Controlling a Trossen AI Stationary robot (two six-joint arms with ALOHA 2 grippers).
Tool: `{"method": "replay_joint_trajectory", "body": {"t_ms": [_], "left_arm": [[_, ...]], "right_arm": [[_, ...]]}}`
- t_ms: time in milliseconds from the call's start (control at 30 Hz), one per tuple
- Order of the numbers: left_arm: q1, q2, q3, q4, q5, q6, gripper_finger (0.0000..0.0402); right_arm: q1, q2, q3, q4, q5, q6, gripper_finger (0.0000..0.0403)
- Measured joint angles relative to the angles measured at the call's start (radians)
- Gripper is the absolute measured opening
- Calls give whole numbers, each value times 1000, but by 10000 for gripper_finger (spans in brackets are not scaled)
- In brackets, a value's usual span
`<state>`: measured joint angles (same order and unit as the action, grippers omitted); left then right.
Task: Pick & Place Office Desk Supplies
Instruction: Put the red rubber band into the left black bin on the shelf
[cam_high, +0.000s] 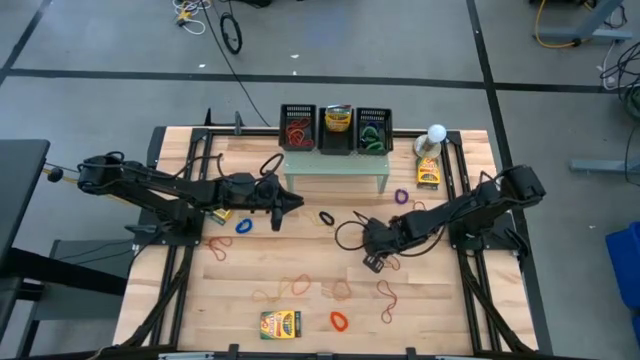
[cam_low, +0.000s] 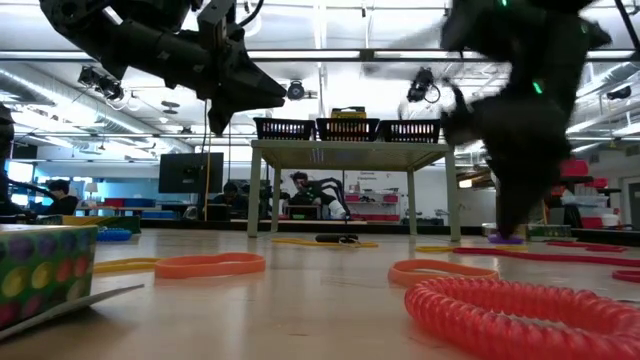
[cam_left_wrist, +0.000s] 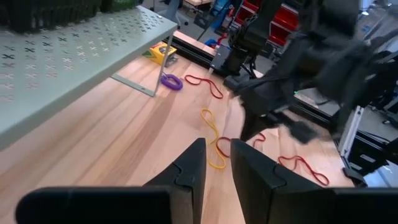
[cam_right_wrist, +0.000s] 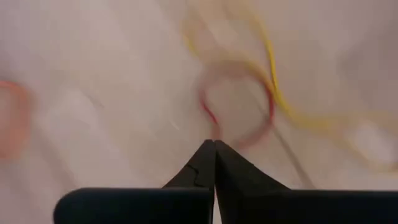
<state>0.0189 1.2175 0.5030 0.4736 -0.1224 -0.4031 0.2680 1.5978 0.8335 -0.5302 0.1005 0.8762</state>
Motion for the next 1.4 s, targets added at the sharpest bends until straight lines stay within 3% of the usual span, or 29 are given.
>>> {"method": "replay_joint_trajectory", "body": {"t_ms": [300, 433, 533, 733, 867, 1000, 1167, 1400], "left_arm": [[0, 0, 0, 27, -5, 27, 80], [0, 0, 0, 24, -4, 21, 80], [0, 0, 0, 20, -8, 8, 80], [1, 0, 0, 6, -19, 7, 80], [1, 0, 0, 6, -16, 3, 80], [1, 0, 0, -4, -15, 3, 80], [0, 0, 0, -10, -15, -15, 80], [0, 0, 0, -10, -15, -19, 80]], "right_arm": [[-11, -35, 173, -32, 119, -147, 2], [-11, -35, 206, -131, 90, -33, 8], [2, -26, 190, -160, 15, 42, 42], [12, 29, 120, -126, -31, 166, 150], [-3, 77, 107, -124, -34, 201, 181], [-13, 138, 113, -71, -95, 209, 158], [-13, 160, 114, -85, -86, 293, 100], [-15, 159, 111, -97, -73, 268, 11]]}}
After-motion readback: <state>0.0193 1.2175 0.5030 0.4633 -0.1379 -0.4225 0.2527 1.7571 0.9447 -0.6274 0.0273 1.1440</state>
